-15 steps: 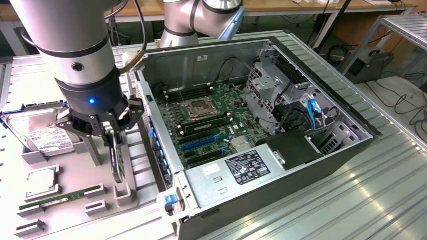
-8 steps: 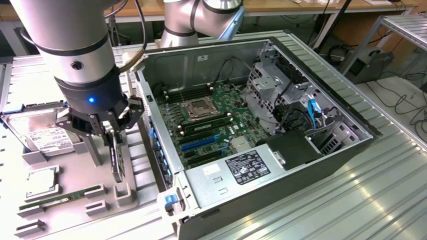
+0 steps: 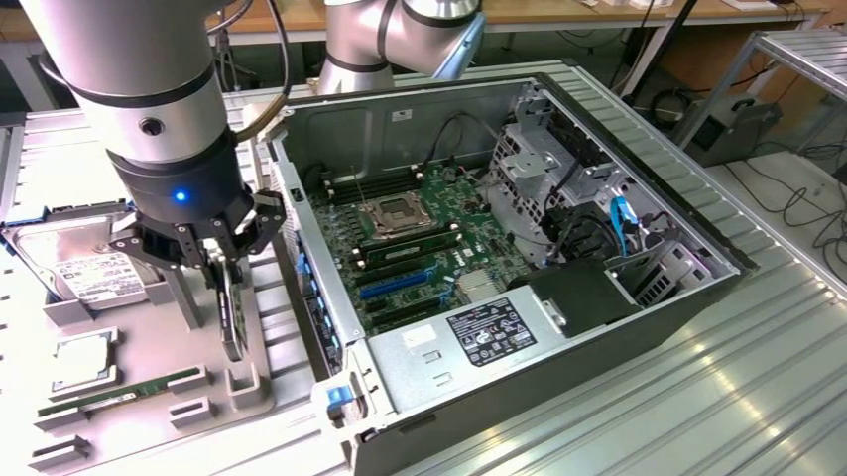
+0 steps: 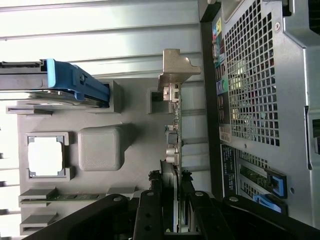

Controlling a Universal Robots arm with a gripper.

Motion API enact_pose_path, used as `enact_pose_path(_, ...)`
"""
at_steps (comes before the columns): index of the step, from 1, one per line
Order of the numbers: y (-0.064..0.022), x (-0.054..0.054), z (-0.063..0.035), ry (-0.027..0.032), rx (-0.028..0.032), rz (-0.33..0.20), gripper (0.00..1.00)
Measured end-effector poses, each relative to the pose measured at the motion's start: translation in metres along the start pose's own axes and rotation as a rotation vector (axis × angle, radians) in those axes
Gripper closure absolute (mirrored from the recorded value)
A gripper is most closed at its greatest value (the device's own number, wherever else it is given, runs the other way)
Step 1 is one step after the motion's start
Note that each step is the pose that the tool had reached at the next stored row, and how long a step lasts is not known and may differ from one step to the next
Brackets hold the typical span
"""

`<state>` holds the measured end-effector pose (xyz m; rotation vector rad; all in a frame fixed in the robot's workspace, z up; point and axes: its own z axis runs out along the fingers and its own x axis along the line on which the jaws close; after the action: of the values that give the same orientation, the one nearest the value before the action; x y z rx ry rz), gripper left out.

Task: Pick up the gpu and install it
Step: 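Pick up the gpu and move the gpu toward the slot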

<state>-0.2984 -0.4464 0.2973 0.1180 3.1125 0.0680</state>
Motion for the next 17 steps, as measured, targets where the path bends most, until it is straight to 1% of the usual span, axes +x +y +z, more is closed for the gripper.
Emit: enact_pose_path(17, 0.0002, -0.0001, -0.0037, 0.0, 0.0001, 0.0, 0.74)
